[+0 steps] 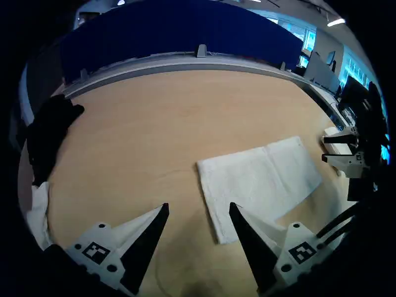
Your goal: Fold towel
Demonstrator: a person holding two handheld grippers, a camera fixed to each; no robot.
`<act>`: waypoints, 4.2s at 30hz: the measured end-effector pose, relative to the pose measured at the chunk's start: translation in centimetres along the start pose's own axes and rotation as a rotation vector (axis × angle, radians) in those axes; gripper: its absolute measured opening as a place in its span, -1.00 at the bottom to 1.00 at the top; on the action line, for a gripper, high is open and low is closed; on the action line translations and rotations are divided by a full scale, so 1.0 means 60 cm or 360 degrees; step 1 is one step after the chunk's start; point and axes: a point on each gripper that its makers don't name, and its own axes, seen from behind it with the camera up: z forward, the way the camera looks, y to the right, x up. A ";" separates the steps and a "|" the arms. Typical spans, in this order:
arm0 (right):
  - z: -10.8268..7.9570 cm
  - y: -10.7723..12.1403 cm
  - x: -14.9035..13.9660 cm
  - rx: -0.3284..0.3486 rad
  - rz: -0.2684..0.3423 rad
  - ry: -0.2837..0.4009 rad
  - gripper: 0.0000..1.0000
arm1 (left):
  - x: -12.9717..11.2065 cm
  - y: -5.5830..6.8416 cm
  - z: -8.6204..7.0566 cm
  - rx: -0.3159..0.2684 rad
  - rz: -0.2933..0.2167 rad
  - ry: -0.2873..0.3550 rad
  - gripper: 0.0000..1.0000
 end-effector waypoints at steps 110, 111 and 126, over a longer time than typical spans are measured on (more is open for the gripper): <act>-0.049 -0.119 0.105 0.0270 -0.0430 0.0100 -0.92 | -0.144 -0.059 -0.177 0.0224 -0.0228 0.0012 0.80; -0.049 -0.122 0.110 0.0274 -0.0437 0.0105 -0.92 | -0.144 -0.059 -0.178 0.0224 -0.0229 0.0013 0.80; -0.025 -0.180 0.155 0.0377 -0.0567 0.0123 -0.91 | -0.138 -0.061 -0.201 0.0236 -0.0234 0.0032 0.80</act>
